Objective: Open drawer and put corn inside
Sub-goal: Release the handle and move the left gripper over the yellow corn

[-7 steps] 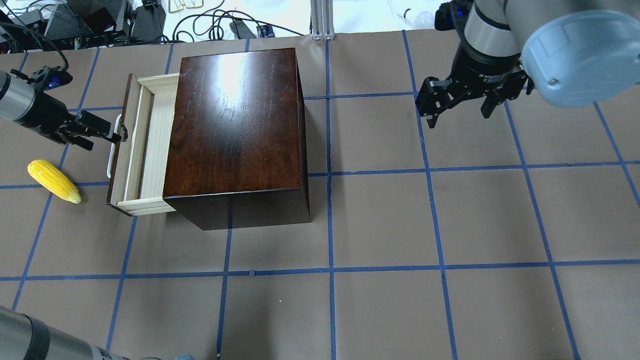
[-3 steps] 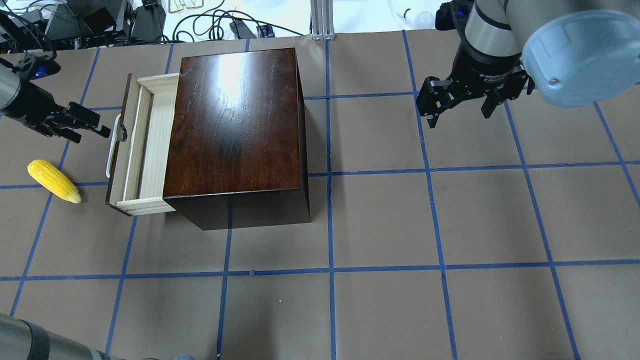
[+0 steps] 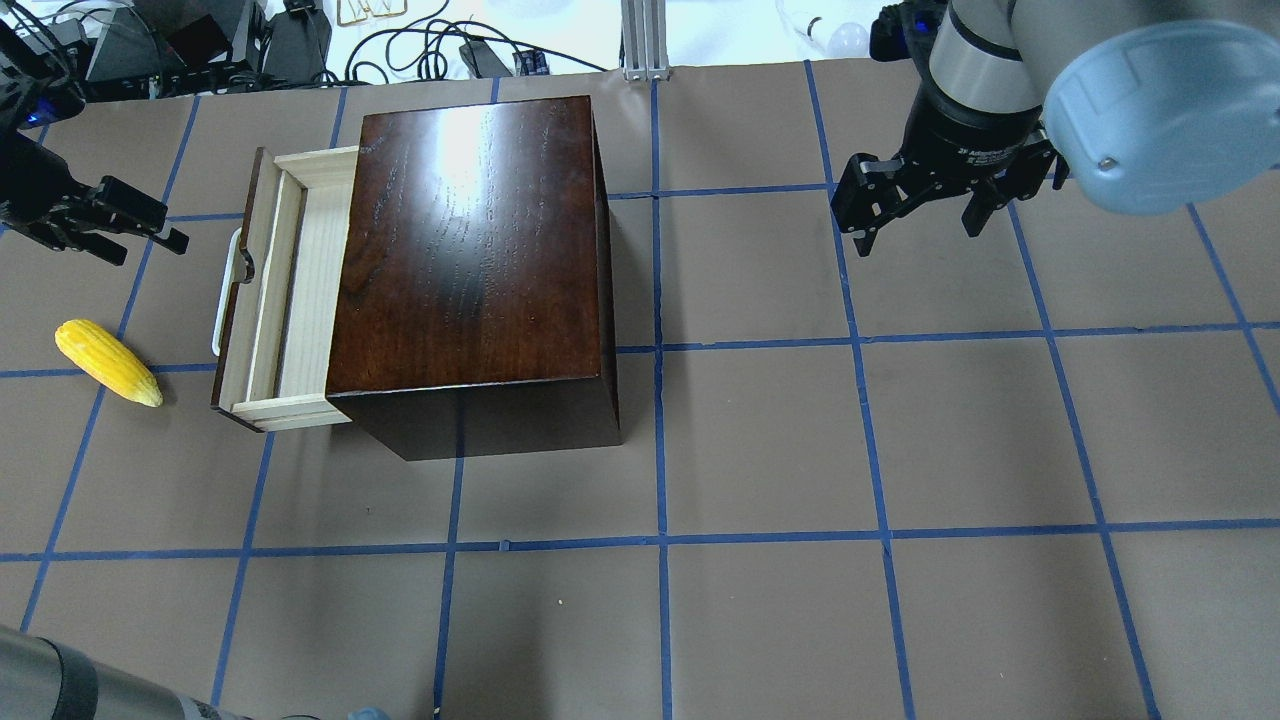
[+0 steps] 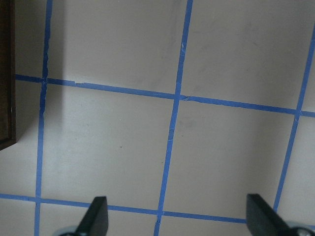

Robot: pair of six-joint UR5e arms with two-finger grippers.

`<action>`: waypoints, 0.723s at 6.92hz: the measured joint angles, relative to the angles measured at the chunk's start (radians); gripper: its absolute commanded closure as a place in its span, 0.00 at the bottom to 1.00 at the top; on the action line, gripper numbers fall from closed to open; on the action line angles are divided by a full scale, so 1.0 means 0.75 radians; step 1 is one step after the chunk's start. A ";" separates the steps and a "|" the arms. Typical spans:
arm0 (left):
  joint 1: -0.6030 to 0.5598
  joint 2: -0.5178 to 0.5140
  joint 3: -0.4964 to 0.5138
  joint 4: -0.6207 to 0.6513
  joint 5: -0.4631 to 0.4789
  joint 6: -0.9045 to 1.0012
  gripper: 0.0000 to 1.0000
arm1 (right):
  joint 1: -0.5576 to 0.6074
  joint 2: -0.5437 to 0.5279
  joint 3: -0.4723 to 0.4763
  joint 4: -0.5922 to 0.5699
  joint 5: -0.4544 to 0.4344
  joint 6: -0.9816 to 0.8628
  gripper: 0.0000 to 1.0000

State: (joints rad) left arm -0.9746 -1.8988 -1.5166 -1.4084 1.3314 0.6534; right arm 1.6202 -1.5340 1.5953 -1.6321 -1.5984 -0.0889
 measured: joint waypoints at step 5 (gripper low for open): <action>0.094 -0.053 -0.012 0.010 0.057 -0.328 0.00 | 0.000 0.000 0.000 0.000 0.000 0.000 0.00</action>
State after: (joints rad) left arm -0.9038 -1.9388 -1.5255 -1.4005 1.3738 0.4075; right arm 1.6198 -1.5340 1.5954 -1.6321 -1.5984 -0.0890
